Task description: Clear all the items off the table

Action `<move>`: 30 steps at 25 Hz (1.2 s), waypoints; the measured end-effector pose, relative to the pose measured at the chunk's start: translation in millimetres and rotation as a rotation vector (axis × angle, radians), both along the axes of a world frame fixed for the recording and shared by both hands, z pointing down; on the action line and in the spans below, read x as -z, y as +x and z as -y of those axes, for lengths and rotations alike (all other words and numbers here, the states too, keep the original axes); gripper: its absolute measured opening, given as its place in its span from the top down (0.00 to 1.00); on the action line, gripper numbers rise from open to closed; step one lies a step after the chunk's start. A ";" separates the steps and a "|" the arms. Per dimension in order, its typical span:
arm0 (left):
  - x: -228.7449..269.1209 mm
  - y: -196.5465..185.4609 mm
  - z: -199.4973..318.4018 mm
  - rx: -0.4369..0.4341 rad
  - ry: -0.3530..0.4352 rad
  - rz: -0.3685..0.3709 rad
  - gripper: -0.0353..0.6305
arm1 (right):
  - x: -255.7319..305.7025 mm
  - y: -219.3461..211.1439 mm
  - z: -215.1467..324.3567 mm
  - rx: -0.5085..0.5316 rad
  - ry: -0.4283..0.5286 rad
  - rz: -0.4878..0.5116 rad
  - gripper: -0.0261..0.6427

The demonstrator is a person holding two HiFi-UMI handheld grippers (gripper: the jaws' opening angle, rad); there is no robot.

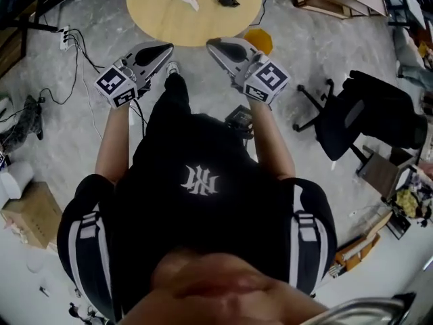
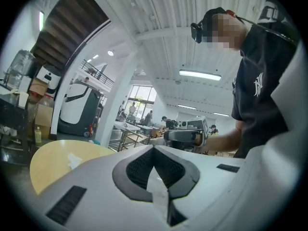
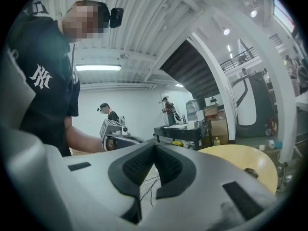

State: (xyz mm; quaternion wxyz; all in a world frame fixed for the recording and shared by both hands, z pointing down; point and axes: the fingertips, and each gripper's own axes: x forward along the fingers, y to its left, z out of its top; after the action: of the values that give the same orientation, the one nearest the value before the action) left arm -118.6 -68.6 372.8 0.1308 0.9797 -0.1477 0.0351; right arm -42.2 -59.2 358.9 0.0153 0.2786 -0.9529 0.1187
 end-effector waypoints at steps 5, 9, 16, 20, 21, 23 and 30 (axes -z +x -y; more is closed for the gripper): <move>-14.9 -17.1 84.9 -0.004 -0.050 0.002 0.93 | -18.0 -15.1 89.9 0.020 -0.051 -0.124 0.95; -41.6 -30.9 124.2 -0.040 -0.062 0.039 0.93 | -42.9 -31.4 141.9 0.061 -0.060 -0.209 0.91; -103.8 -41.2 171.2 -0.010 -0.111 0.050 0.93 | -122.0 -60.1 221.5 0.111 -0.076 -0.272 0.73; -119.9 -33.2 189.8 0.026 -0.081 0.028 0.93 | -163.1 -62.2 248.0 0.125 -0.074 -0.294 0.57; -124.9 -32.5 195.5 0.033 -0.074 0.032 0.93 | -172.5 -64.7 254.3 0.133 -0.076 -0.306 0.52; -135.5 -31.9 203.6 0.051 -0.062 0.038 0.93 | -193.4 -70.6 263.2 0.170 -0.065 -0.353 0.45; -173.8 -32.6 211.6 0.103 -0.037 0.064 0.93 | -253.7 -68.0 285.1 0.270 -0.052 -0.460 0.16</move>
State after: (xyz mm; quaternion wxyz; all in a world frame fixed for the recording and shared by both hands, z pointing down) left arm -151.2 -280.2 546.6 0.1459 0.9666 -0.2013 0.0626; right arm -110.3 -344.3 612.5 0.2543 0.1683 -0.9496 0.0734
